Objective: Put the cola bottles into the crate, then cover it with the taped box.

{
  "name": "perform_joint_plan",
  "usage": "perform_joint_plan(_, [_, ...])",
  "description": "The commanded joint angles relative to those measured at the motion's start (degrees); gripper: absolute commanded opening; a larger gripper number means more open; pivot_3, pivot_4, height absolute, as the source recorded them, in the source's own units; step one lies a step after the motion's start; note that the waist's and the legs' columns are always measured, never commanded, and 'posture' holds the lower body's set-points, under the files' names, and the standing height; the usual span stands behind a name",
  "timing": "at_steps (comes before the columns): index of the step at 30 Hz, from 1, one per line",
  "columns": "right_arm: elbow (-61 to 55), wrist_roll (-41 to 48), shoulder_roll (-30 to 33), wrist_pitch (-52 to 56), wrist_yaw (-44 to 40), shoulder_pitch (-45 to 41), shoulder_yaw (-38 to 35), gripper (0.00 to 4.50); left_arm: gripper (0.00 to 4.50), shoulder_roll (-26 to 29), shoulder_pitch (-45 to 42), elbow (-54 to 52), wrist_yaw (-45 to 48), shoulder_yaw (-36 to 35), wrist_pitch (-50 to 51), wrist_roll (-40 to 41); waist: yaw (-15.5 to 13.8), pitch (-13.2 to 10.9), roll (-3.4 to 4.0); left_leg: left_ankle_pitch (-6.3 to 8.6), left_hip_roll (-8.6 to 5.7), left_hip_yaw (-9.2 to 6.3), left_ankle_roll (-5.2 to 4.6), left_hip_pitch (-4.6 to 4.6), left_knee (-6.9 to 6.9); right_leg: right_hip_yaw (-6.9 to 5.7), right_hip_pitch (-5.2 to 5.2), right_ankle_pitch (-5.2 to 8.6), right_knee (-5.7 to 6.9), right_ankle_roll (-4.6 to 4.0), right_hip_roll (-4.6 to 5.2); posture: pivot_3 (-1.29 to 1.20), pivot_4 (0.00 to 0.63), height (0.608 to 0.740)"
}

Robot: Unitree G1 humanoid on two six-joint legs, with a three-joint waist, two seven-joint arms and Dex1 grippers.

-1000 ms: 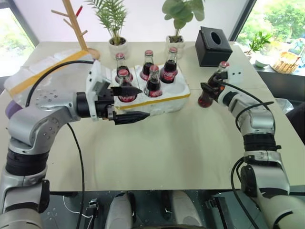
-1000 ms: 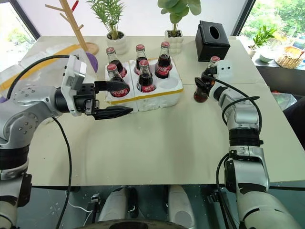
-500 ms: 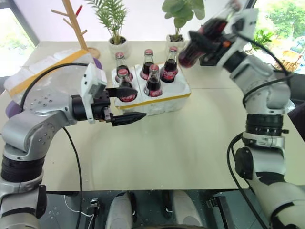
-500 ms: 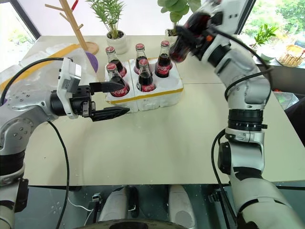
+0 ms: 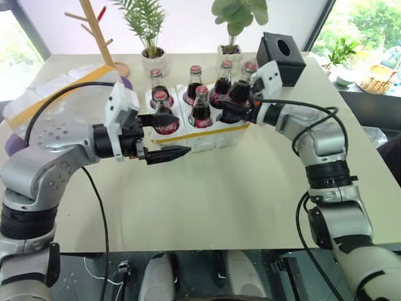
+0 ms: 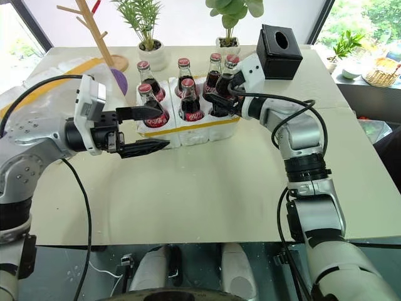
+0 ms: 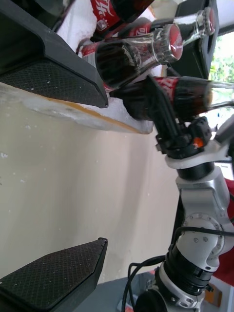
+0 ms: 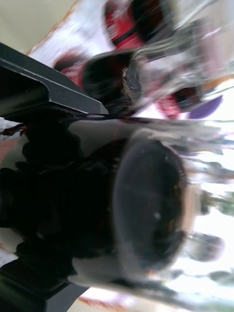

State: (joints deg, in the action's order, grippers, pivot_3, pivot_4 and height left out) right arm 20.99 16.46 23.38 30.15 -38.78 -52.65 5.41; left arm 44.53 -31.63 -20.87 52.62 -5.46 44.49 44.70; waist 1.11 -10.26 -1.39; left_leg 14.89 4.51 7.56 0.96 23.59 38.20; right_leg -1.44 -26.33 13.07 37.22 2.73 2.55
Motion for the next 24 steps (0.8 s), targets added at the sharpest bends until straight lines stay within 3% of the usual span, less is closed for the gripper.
perform_joint_plan(1, [7.2,-5.8,-1.6,-6.9,-1.1,-3.7,3.6,2.64,4.50,1.2,-0.7,-0.1,0.7,-1.4,-1.8,-1.2,0.1,0.0,0.00,0.00,0.00,0.00,0.00,0.00,0.00,0.00,0.00,0.00,0.00,0.00,0.00,0.00,0.150,0.740])
perform_joint_plan(2, [9.5,-6.8,-2.1,-8.0,-0.9,-4.4,3.9,2.64,4.50,1.5,-0.6,0.1,0.8,-1.6,-2.0,-1.3,0.3,0.0,-0.05,0.00,0.00,0.00,0.00,0.00,0.00,0.00,0.00,0.00,0.01,0.00,0.00,0.00,0.150,0.740])
perform_joint_plan(4, [12.2,-8.1,-2.7,-8.6,-0.6,-5.4,3.8,3.69,4.50,2.9,-0.2,0.2,1.2,-2.7,-1.8,-1.3,1.0,0.1,-0.12,0.00,0.00,0.01,0.00,-0.14,0.01,0.02,0.15,0.00,0.02,0.00,0.00,0.00,0.150,0.740])
perform_joint_plan(6, [11.1,-8.5,-2.1,-8.9,-1.6,-5.5,3.3,4.45,4.50,5.1,0.9,0.0,1.7,-4.7,-1.1,-0.7,1.3,0.1,-0.12,-0.01,0.01,-0.02,0.01,-0.16,0.01,0.00,0.18,0.00,0.04,0.00,0.01,0.00,0.150,0.740])
perform_joint_plan(8, [6.4,-7.1,-0.2,-6.6,-3.8,-4.4,2.0,4.45,4.50,7.8,2.7,-1.0,2.4,-7.9,0.1,0.8,1.4,0.1,-0.11,-0.01,0.01,-0.01,0.01,-0.16,0.01,0.01,0.16,0.00,0.04,0.00,0.01,0.00,0.150,0.740])
perform_joint_plan(12, [-10.4,0.6,8.9,4.9,-10.8,-0.3,-3.6,4.45,4.50,15.6,7.1,-1.0,4.5,-20.7,6.1,6.7,0.9,0.0,-0.09,-0.01,0.05,-0.05,0.02,0.09,-0.06,-0.04,-0.10,0.01,0.01,0.00,0.02,0.00,0.150,0.740])
perform_joint_plan(16, [-20.9,11.1,19.7,17.9,-17.4,1.7,-11.8,4.45,4.50,24.9,14.0,3.9,10.4,-35.9,11.6,5.8,0.8,0.0,-0.09,0.00,0.03,0.00,0.01,0.31,-0.03,-0.09,-0.23,0.03,-0.13,0.03,0.10,0.00,0.150,0.740])
perform_joint_plan(20, [-26.3,19.8,27.4,25.0,-23.1,3.3,-17.8,4.45,4.50,31.6,27.5,12.9,21.8,-47.4,6.7,-7.3,1.3,0.0,-0.06,0.06,0.05,0.08,-0.05,-0.05,-0.13,-0.15,-0.04,0.18,-0.16,-0.19,0.09,0.00,0.150,0.740])
perform_joint_plan(24, [-30.9,29.8,29.5,29.1,-27.4,2.8,-22.4,4.45,4.50,36.0,37.0,29.9,30.3,-48.8,-8.9,-20.9,1.5,0.0,0.04,0.03,0.12,0.06,0.02,-0.25,-0.20,-0.15,-0.05,0.30,-0.06,-0.57,0.01,0.00,0.150,0.740])
